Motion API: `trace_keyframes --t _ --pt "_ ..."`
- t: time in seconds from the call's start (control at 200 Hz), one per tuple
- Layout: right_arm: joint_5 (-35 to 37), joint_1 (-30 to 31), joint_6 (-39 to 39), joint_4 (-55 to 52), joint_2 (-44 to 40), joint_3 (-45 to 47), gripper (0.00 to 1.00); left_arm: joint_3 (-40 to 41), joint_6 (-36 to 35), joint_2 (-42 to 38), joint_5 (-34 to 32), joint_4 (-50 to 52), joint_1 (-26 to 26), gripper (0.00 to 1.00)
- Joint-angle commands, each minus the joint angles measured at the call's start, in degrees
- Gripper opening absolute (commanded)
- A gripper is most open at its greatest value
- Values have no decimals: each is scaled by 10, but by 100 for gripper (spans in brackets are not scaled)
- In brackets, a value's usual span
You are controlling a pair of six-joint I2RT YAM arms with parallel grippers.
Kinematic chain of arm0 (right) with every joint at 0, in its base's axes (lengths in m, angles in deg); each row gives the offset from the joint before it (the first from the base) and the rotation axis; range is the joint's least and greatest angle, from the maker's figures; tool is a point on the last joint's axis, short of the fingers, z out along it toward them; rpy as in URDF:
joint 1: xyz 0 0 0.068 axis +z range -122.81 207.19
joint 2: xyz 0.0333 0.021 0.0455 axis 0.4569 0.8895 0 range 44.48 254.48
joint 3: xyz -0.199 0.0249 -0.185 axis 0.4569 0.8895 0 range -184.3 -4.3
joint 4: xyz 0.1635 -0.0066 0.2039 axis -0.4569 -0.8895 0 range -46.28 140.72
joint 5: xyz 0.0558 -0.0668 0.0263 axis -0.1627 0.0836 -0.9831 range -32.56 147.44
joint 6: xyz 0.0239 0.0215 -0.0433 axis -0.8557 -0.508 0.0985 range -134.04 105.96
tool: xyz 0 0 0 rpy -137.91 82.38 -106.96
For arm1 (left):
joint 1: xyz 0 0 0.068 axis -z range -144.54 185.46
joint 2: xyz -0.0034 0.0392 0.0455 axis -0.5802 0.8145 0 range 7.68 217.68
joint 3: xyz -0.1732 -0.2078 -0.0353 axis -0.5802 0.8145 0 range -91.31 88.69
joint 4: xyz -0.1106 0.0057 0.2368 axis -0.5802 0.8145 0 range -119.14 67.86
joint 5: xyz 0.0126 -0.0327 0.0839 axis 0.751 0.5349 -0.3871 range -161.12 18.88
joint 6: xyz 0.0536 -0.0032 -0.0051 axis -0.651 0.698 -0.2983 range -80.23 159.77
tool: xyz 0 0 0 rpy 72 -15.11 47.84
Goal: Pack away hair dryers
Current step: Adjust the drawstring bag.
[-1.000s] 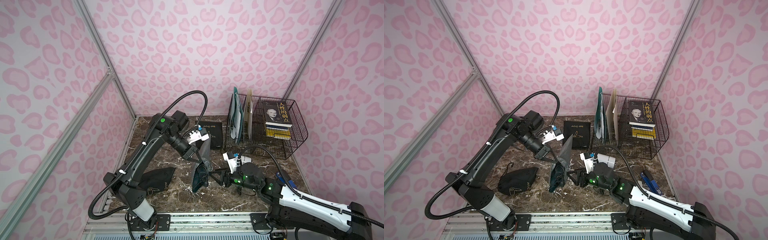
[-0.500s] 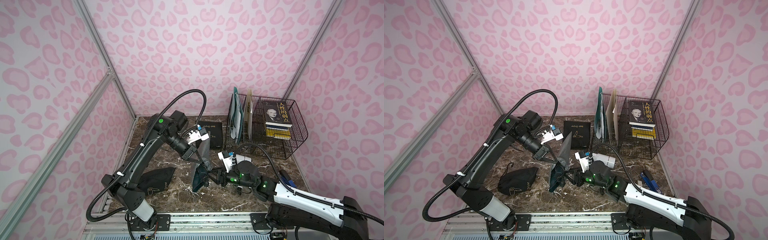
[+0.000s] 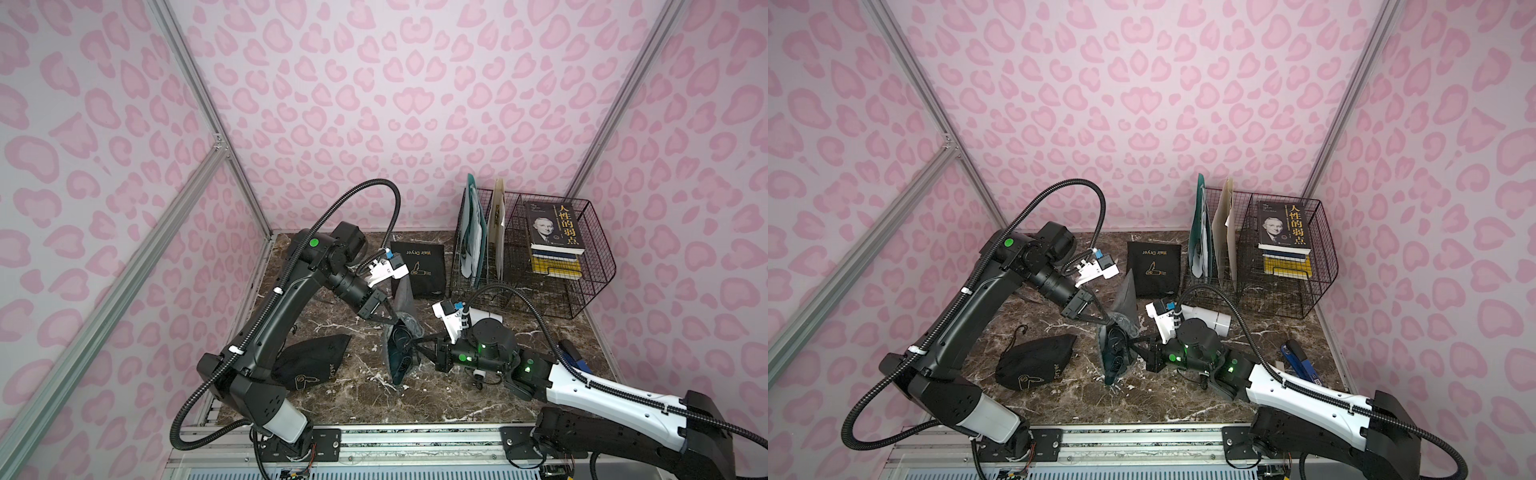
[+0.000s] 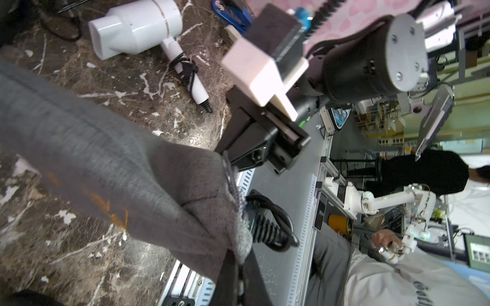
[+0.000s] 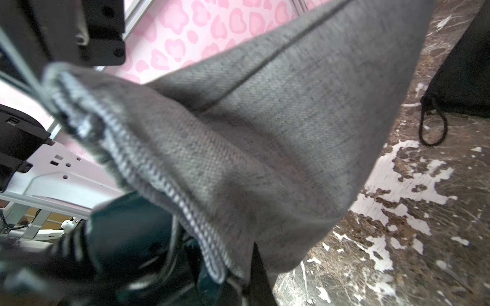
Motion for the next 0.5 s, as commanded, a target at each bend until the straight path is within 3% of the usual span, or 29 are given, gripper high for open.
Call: trace_keyframes --t 0.0,0.22,0.495 --pt "-11 -3 13 4 -15 -7 0 16 31 -10 22 -27 -28 2" --pt "-70 -26 19 -1 -25 -23 0 44 34 -29 21 -36 -44 1" --pt "-136 -46 39 -11 27 -59 0 32 22 -53 16 -21 -45 2"
